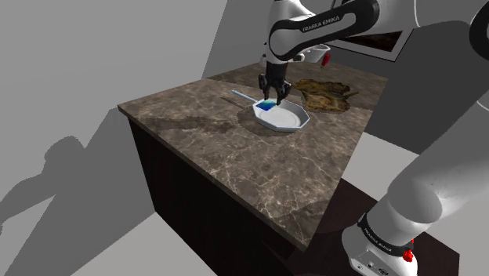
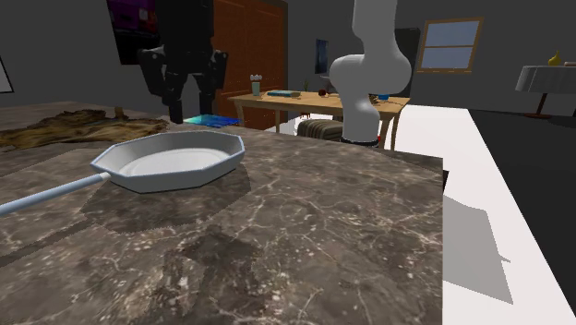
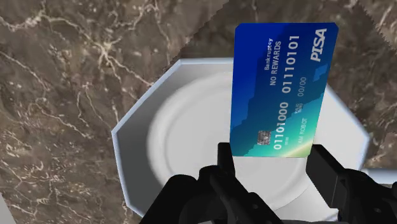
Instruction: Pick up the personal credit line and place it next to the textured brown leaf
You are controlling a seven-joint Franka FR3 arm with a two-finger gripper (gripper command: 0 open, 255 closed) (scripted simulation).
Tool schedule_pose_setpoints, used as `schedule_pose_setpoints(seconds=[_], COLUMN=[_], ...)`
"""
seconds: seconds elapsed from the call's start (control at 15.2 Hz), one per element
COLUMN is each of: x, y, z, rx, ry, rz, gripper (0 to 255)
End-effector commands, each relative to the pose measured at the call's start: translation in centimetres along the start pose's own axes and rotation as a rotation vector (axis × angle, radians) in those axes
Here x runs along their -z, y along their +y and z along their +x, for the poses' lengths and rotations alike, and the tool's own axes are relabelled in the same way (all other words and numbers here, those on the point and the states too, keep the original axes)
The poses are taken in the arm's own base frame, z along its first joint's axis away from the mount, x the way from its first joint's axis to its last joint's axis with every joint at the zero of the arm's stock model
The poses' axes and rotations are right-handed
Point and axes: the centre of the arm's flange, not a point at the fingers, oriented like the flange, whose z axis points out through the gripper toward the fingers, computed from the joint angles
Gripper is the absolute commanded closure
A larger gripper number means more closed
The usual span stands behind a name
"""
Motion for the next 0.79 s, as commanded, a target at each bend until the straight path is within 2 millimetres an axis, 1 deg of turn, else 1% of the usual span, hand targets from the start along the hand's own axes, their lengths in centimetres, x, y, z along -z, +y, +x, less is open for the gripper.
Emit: schedule_pose_setpoints(seconds=[0.0, 0.73], x=[-0.5, -2.3], y=[1.6, 11.2], z=[1.9, 12.7], rx=[0.001, 0.001], ry=[-0.001, -0.001], rz=[0.000, 0.000], gripper=[255, 255])
